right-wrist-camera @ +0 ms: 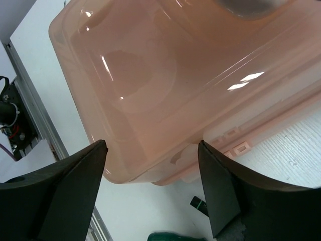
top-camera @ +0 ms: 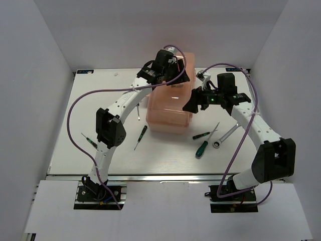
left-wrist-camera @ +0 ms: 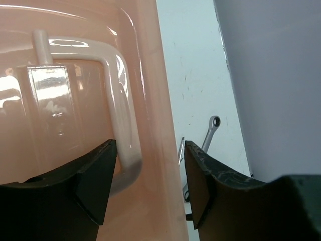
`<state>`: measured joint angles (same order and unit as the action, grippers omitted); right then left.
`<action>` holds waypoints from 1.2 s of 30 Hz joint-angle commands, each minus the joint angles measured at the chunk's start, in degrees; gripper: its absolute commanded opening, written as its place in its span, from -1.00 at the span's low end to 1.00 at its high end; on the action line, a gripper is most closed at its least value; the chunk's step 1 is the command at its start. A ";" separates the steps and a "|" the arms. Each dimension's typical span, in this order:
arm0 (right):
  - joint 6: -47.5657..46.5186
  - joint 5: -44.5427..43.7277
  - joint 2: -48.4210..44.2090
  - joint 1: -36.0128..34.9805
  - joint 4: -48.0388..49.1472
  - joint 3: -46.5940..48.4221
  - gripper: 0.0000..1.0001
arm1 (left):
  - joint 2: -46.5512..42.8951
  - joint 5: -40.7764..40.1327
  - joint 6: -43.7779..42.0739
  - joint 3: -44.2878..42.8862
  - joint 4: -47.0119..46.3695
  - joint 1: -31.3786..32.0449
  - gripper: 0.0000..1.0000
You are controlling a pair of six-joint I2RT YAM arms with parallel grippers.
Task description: Sort the tools into containers
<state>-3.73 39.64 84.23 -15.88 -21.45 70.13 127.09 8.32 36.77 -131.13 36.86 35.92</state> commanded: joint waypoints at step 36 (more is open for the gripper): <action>30.61 6.77 12.97 11.84 16.52 16.79 0.50 | -3.87 32.38 20.97 24.34 -40.11 -6.13 0.27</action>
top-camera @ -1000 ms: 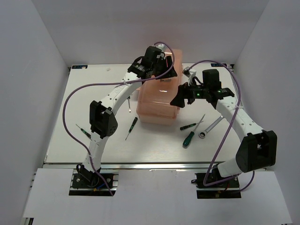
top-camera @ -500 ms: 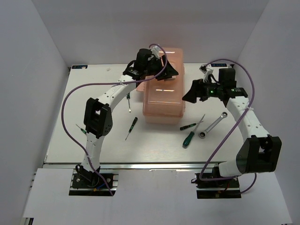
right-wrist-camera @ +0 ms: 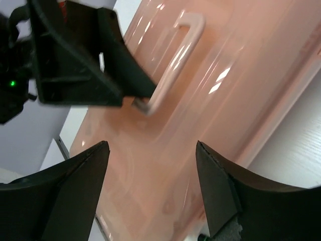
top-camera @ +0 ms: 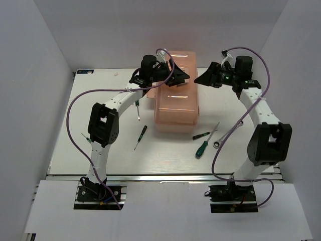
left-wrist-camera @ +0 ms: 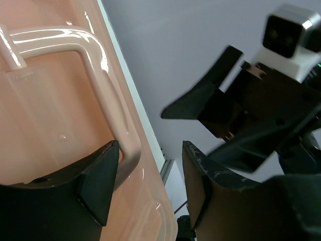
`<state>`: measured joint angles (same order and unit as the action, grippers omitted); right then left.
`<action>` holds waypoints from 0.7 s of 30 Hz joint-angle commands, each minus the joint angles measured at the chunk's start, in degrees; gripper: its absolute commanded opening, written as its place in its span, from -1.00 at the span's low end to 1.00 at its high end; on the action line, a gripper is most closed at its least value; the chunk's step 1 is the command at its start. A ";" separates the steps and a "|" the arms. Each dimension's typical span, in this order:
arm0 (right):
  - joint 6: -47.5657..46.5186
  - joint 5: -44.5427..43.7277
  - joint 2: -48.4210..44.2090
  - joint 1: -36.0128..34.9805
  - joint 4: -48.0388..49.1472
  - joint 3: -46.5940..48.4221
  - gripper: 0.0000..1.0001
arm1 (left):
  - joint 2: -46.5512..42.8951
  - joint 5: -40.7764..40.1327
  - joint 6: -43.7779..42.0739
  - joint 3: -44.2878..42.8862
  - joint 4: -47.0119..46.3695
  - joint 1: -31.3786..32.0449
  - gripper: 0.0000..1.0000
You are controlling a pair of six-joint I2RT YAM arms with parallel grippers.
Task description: Sort the tools into containers
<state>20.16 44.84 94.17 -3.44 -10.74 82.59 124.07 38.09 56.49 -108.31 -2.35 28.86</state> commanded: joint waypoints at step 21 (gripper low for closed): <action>12.62 -2.12 16.04 -5.96 8.11 14.53 0.10 | 0.91 3.75 2.75 0.47 -2.57 0.58 0.26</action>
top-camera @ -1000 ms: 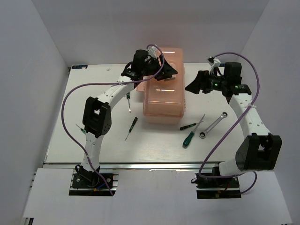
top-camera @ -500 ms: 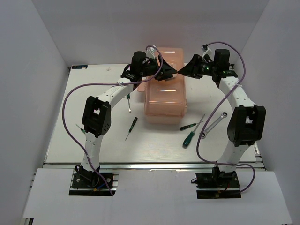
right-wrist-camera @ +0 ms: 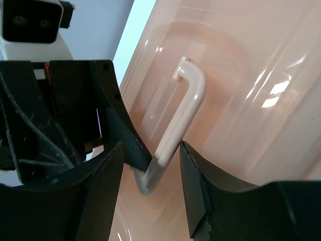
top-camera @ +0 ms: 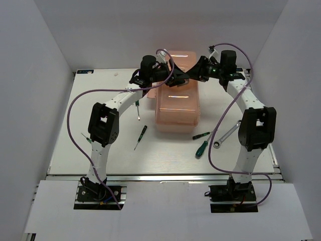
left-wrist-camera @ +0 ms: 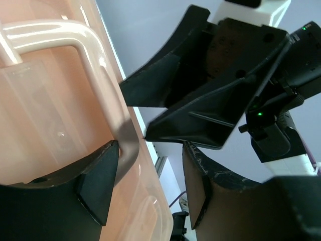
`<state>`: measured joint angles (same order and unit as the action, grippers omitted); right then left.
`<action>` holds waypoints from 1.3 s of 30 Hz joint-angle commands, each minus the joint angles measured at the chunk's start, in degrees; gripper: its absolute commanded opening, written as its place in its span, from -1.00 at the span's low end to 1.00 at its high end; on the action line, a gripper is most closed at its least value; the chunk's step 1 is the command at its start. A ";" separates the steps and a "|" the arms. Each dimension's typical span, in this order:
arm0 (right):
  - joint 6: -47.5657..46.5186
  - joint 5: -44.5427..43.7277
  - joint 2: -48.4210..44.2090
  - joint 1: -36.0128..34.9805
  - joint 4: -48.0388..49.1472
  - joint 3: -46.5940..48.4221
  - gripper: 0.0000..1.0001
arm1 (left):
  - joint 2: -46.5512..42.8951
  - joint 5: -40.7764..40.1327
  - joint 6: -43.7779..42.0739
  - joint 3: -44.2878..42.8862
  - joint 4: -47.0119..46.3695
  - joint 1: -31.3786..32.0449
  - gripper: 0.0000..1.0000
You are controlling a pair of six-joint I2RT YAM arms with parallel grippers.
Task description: Sort the tools into containers
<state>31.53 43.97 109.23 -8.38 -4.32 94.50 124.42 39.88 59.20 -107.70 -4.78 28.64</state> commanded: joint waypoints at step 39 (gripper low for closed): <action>-6.22 -3.54 -3.93 -2.61 -0.70 11.68 -1.00 | -26.17 -22.31 -17.63 31.07 13.57 -15.02 0.05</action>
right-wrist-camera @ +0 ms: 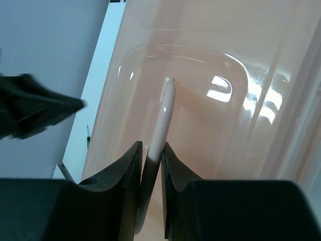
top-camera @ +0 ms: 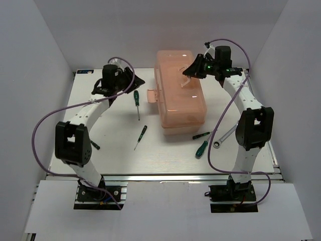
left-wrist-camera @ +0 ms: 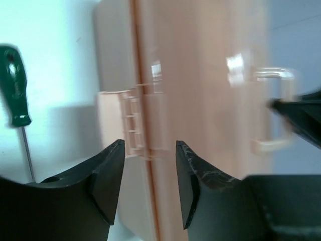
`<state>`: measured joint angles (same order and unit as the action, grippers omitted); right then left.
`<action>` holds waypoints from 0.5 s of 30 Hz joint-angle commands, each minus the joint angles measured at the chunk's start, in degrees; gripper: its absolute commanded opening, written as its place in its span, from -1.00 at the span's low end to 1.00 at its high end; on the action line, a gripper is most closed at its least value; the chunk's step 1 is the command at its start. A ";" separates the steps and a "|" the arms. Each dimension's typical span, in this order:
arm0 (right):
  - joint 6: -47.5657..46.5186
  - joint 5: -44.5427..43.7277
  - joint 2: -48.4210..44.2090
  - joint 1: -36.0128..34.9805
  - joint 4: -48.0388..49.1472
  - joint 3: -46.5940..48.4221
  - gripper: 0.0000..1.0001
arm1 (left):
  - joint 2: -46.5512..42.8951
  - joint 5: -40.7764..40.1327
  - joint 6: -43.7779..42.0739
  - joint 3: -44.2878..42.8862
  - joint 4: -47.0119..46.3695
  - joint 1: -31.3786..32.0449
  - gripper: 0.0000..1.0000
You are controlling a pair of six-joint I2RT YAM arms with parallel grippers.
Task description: Sort the tools into containers
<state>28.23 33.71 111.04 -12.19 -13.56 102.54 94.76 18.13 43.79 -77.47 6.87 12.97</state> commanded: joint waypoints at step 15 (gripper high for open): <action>1.22 14.01 -6.45 3.13 15.06 1.96 -1.00 | 20.72 13.68 -0.47 -3.39 -5.79 1.00 0.35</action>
<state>29.82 40.49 110.19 -9.52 -11.20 102.32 113.91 26.24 41.67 -79.68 7.29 13.19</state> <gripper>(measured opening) 0.241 0.677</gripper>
